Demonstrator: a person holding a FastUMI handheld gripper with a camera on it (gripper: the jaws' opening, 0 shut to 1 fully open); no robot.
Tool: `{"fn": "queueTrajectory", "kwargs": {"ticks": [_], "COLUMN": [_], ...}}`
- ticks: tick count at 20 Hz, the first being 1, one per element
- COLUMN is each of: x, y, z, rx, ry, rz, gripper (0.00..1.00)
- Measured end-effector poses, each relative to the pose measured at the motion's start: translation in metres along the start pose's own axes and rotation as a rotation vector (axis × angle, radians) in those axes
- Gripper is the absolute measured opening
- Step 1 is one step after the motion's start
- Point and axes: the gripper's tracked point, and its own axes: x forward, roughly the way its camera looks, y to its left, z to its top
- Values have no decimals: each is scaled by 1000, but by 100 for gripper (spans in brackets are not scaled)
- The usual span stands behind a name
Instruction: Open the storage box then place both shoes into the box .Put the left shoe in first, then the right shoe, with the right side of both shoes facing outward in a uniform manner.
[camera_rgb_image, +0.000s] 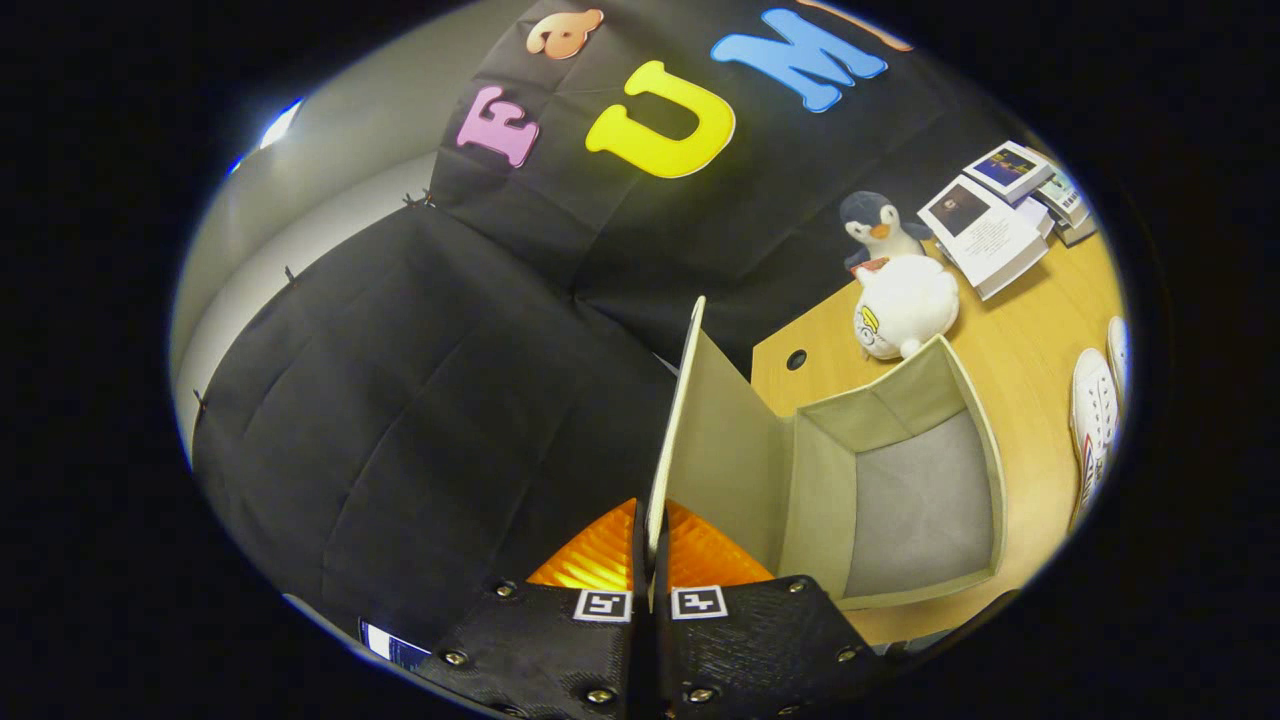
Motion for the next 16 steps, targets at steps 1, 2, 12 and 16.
{"fn": "queueTrajectory", "kwargs": {"ticks": [1, 2, 12, 16], "x": [3, 8, 40, 27], "y": [5, 10, 44, 22], "z": [-4, -7, -22, -3], "rx": [-19, -45, -314, -425], "ry": [5, 0, -16, -61], "rz": [-7, -12, 0, -78], "gripper": [0, 0, 93, 98]}}
